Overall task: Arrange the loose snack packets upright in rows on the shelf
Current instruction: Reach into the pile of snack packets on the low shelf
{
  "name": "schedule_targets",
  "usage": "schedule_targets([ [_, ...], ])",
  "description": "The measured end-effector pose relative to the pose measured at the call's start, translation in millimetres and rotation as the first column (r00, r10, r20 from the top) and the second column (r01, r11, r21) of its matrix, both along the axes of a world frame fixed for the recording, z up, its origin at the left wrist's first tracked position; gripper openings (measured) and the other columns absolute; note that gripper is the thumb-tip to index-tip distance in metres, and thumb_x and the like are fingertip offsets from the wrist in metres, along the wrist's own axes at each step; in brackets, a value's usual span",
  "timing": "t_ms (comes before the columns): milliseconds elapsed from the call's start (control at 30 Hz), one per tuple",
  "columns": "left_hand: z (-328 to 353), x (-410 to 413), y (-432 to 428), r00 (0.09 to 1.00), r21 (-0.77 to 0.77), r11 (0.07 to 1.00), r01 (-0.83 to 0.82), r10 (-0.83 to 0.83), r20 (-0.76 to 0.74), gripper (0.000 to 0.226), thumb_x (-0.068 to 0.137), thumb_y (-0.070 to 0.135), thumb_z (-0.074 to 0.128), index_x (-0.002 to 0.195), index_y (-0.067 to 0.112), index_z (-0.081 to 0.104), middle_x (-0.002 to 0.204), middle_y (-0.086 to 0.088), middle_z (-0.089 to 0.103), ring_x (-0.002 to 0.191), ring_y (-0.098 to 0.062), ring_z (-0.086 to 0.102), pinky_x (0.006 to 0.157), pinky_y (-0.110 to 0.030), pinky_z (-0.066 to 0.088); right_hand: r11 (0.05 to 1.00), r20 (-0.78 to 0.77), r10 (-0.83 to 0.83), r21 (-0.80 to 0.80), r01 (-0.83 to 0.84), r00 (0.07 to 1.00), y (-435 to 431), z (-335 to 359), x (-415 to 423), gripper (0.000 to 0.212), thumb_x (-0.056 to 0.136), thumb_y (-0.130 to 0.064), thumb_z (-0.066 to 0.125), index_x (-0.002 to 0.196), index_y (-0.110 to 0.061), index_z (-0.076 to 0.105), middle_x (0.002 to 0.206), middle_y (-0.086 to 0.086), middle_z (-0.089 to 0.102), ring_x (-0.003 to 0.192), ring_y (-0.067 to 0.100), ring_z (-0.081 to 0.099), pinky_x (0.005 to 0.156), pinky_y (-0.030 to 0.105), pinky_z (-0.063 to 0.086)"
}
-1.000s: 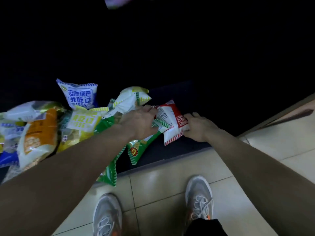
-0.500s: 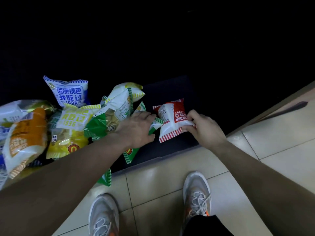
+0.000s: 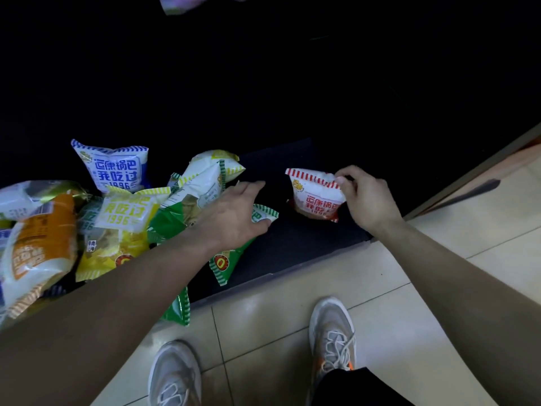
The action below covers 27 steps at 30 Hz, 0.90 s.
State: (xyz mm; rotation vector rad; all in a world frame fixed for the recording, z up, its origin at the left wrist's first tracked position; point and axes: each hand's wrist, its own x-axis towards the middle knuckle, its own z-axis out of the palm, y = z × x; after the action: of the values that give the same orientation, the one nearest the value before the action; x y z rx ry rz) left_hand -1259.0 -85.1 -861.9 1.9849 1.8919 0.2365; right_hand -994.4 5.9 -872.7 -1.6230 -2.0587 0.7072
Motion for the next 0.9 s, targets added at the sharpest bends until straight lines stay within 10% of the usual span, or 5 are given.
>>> schedule_targets([
  [200, -3.5, 0.3, 5.6, 1.0, -0.001, 1.0, 0.003, -0.003, 0.002, 0.078, 0.09, 0.047, 0.057, 0.153, 0.028, 0.016, 0.154, 0.004, 0.029, 0.137, -0.018, 0.031, 0.105, -0.033, 0.033, 0.998, 0.134, 0.023, -0.057, -0.015, 0.991, 1.4, -15.6, 3.5, 0.073, 0.069, -0.046, 0.084, 0.128, -0.039, 0.042, 0.122, -0.005, 0.036, 0.096, 0.013, 0.052, 0.075, 0.032, 0.05],
  [533, 21.7, 17.0, 24.1, 1.0, 0.272, 0.962, -0.015, 0.02, -0.015, 0.098, 0.074, 0.046, 0.077, 0.151, 0.026, 0.02, 0.145, 0.0, 0.039, 0.131, -0.02, 0.034, 0.103, -0.031, 0.033, 0.966, -0.101, 0.191, -0.155, -0.205, 0.976, 17.6, 21.6, -4.3, 0.048, 0.063, -0.031, 0.092, 0.097, -0.041, 0.06, 0.085, -0.017, 0.069, 0.078, -0.008, 0.065, 0.059, 0.009, 0.05],
  [900, 37.4, 34.2, 44.0, 0.994, -0.065, 0.998, 0.007, 0.0, 0.114, 0.085, 0.051, 0.063, 0.085, 0.126, 0.039, 0.053, 0.087, 0.02, 0.064, 0.076, -0.001, 0.06, 0.061, -0.025, 0.047, 0.932, -0.212, 0.266, -0.192, -0.307, 0.94, -4.4, 38.8, -7.3, 0.078, 0.073, -0.032, 0.087, 0.135, -0.044, 0.041, 0.104, -0.015, 0.065, 0.093, 0.0, 0.065, 0.071, 0.018, 0.056],
])
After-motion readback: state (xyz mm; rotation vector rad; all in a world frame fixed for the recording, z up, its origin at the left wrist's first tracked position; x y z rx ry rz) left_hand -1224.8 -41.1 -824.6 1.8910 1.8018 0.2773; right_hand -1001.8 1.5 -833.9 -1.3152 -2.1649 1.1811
